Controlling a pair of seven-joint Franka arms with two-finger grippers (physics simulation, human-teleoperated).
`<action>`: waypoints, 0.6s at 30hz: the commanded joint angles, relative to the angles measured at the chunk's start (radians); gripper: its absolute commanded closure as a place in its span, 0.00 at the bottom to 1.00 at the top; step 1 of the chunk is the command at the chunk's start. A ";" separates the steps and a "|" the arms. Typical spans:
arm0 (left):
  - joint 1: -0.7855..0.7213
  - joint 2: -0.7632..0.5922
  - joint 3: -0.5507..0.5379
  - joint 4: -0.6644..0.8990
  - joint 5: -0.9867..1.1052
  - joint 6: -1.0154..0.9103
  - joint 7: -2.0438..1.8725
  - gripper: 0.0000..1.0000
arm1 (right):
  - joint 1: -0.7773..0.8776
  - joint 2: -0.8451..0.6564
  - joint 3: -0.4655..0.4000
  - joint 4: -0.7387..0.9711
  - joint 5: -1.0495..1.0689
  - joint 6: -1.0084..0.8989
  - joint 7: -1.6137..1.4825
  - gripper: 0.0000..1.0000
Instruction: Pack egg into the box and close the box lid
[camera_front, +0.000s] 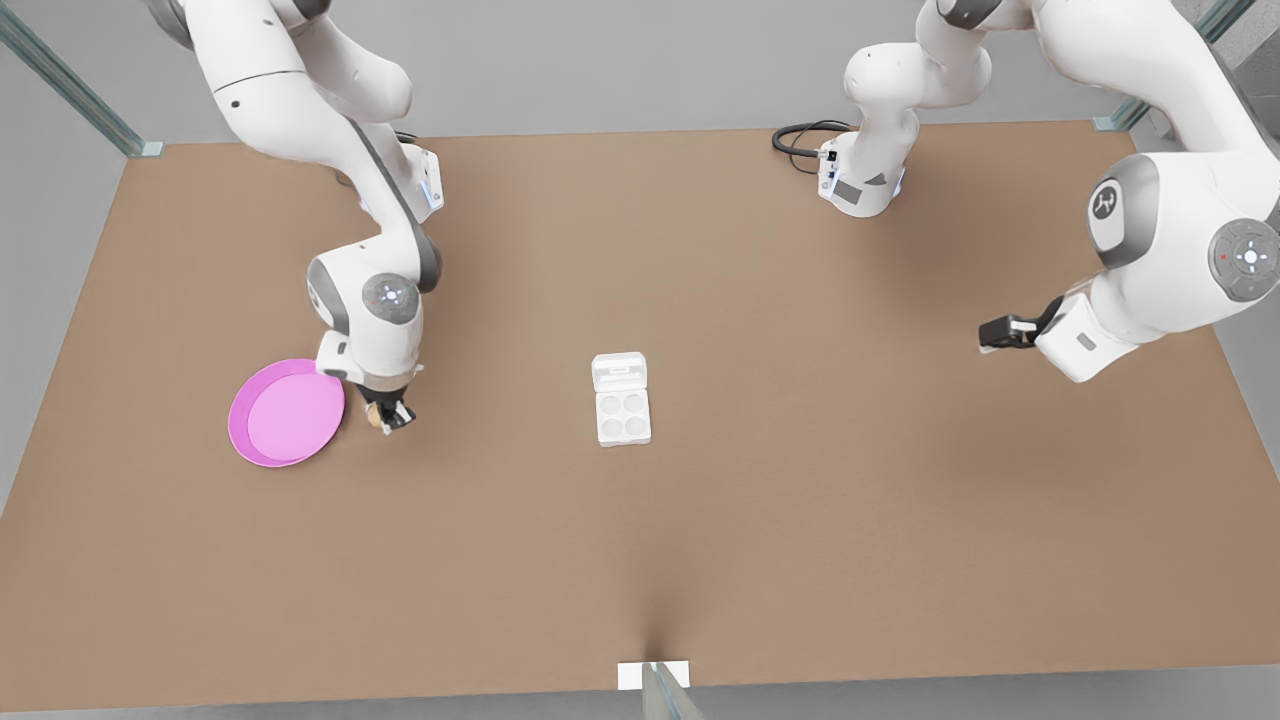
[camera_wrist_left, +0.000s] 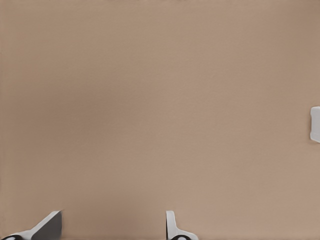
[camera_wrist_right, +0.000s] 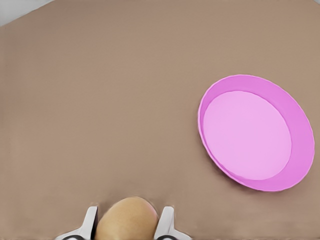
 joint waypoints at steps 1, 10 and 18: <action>0.000 0.003 0.000 0.000 0.024 0.002 0.002 0.00 | 0.003 0.008 0.013 0.011 0.059 0.007 -0.005 0.79; -0.011 0.000 -0.002 -0.032 0.013 0.051 0.000 0.00 | 0.075 0.141 0.098 0.163 0.481 0.177 -0.602 0.79; -0.017 0.029 -0.003 -0.029 0.007 0.038 0.014 0.00 | 0.245 0.359 0.109 0.466 0.481 0.088 -0.809 0.79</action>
